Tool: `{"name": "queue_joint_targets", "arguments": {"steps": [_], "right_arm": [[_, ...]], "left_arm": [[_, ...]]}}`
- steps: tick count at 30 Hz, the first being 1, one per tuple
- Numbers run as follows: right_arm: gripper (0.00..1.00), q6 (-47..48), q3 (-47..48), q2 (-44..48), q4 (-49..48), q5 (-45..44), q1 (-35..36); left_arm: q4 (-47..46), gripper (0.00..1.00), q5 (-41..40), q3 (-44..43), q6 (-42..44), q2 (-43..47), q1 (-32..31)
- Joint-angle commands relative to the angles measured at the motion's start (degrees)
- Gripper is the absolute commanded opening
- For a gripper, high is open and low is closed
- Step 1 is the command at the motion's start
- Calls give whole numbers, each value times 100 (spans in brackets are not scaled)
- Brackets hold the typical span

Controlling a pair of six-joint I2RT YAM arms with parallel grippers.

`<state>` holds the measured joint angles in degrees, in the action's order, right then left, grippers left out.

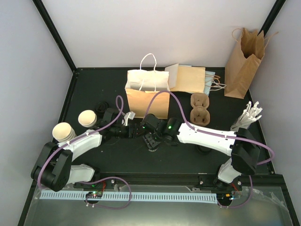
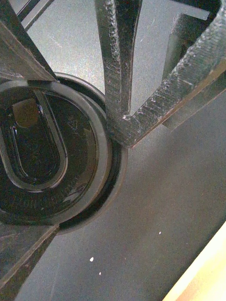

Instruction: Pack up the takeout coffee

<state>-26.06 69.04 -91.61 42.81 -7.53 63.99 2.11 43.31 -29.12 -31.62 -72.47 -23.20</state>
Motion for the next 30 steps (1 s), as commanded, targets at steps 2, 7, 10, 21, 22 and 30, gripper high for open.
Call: {"name": "queue_joint_targets", "arguments": {"steps": [2,7,10,21,22,30], "right_arm": [[71,-351,-480,-744,472,1254,192],[71,-335,-440,-849,575,1219,255],[71,-307,-419,-968,701,1158,327],[71,-314,-548,-949,750,1109,360],[71,-367,-604,-873,656,1145,356],[70,-837,-1179,-300,-240,1203,359]], "left_arm": [[203,70,55,-179,182,-57,-44],[211,70,55,-190,190,-56,-44],[214,70,49,-198,197,-57,-44],[231,71,40,-225,206,-53,-44],[230,71,38,-221,215,-56,-44],[246,71,33,-233,217,-57,-47]]}}
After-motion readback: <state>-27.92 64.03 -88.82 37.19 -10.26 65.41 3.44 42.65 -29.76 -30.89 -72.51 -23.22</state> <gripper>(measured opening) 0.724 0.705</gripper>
